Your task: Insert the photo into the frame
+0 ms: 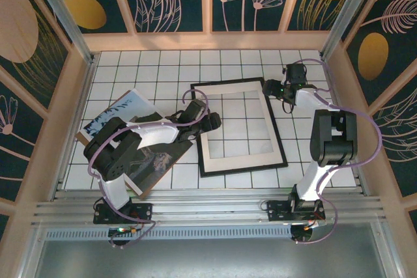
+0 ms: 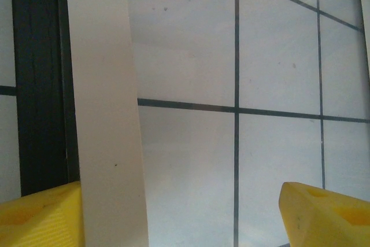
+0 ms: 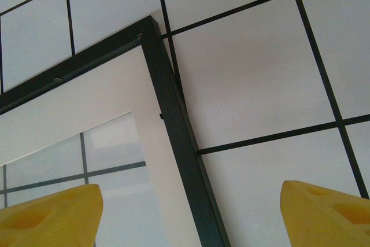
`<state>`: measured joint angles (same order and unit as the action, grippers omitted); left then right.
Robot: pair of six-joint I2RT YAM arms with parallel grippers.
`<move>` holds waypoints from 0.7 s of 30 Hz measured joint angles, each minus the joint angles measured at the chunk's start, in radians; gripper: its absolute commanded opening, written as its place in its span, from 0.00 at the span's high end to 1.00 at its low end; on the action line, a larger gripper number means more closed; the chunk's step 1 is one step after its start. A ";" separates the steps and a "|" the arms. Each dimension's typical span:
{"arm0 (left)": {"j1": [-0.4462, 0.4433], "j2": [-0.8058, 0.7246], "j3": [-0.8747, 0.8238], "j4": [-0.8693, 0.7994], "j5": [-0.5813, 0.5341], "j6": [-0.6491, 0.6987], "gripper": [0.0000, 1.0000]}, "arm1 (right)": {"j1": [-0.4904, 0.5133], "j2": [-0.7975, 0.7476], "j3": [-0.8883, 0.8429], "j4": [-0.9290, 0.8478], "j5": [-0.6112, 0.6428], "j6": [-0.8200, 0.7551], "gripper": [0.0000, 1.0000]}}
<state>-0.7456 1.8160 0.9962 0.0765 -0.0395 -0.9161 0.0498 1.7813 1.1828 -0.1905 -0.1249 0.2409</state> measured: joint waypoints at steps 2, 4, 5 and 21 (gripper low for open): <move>0.000 -0.006 0.000 -0.019 -0.012 0.008 0.15 | 0.002 0.000 0.000 0.000 0.000 0.000 0.19; 0.000 -0.014 0.000 -0.044 -0.031 0.023 0.12 | 0.005 0.000 0.000 0.000 0.000 0.000 0.19; 0.000 -0.016 0.000 -0.053 -0.041 0.027 0.11 | 0.005 0.000 0.000 0.000 0.000 0.000 0.19; 0.037 -0.136 0.019 -0.201 -0.216 0.163 0.03 | 0.097 -0.122 -0.091 0.027 -0.008 -0.001 0.20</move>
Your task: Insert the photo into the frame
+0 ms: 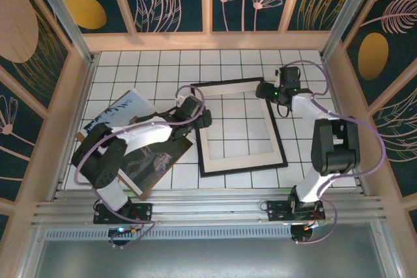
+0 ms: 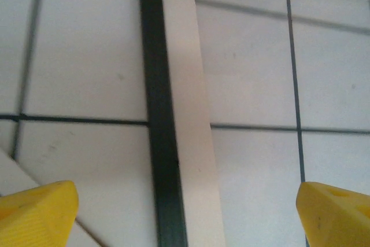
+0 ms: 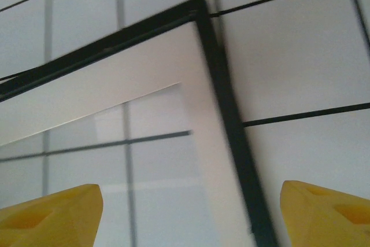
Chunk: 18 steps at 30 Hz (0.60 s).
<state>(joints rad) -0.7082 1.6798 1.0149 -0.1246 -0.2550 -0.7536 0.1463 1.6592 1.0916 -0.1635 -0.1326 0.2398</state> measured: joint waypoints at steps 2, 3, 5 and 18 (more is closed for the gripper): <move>0.049 -0.058 -0.015 0.004 -0.007 0.010 0.03 | 0.064 -0.047 -0.023 0.027 -0.020 -0.002 0.20; 0.089 -0.097 -0.037 0.009 -0.010 0.011 0.03 | 0.116 -0.063 -0.026 0.049 -0.034 -0.002 0.20; 0.169 -0.164 -0.090 0.012 -0.017 0.011 0.04 | 0.221 -0.067 -0.023 0.098 -0.054 -0.002 0.20; 0.689 -0.406 -0.473 0.029 0.051 -0.021 0.05 | 0.650 0.345 0.277 0.179 -0.054 0.064 0.21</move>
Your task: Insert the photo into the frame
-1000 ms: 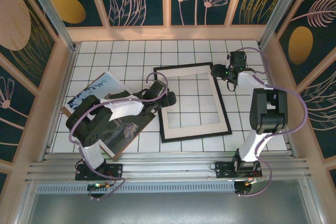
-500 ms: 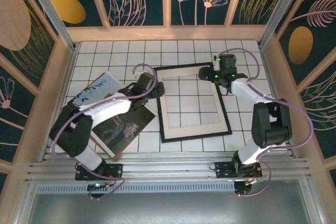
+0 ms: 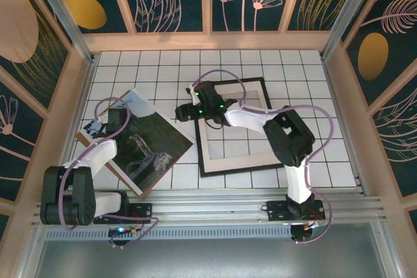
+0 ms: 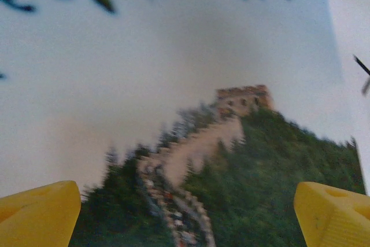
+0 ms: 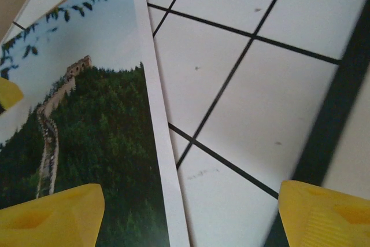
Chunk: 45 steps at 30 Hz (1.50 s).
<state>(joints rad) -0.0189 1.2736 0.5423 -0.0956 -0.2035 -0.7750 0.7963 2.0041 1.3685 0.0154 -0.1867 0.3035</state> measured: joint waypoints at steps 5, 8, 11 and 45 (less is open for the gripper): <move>0.069 -0.012 -0.032 0.035 -0.001 0.000 0.04 | 0.034 0.114 0.112 -0.030 0.014 0.014 0.21; 0.073 -0.016 -0.051 0.044 -0.016 0.000 0.04 | 0.047 0.169 0.163 -0.046 0.021 0.013 0.21; 0.083 -0.014 -0.057 0.045 -0.027 0.000 0.04 | 0.059 0.215 0.211 -0.070 0.022 0.013 0.22; 0.030 0.241 0.048 0.286 0.251 0.035 0.11 | 0.025 0.175 0.129 -0.080 -0.013 0.176 0.32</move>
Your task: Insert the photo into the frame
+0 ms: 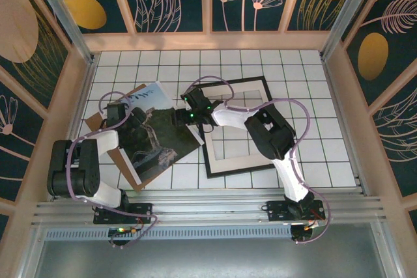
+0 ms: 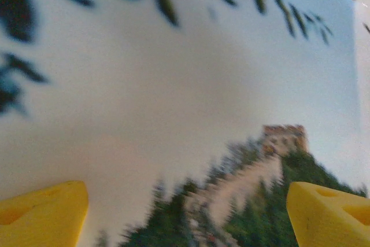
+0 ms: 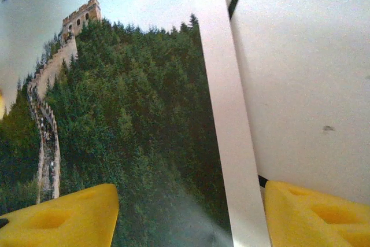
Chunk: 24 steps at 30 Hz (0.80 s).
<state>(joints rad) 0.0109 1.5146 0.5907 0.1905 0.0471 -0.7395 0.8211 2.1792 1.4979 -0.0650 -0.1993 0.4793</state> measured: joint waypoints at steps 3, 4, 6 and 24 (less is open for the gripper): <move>-0.013 -0.018 0.006 -0.007 -0.010 -0.001 0.09 | -0.002 -0.015 -0.019 0.018 0.018 0.019 0.33; -0.013 -0.036 0.006 -0.017 -0.032 0.000 0.08 | -0.002 -0.017 -0.023 0.024 0.022 0.026 0.33; -0.013 -0.088 0.006 -0.044 -0.086 0.003 0.06 | -0.002 -0.017 -0.027 0.032 0.029 0.033 0.33; 0.109 -0.185 -0.152 -0.072 -0.125 0.003 0.08 | 0.014 0.012 0.028 0.031 0.051 0.077 0.38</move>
<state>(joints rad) 0.1196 1.3300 0.4385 0.1188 -0.0776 -0.7368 0.8352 2.1910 1.5257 -0.0341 -0.1486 0.5564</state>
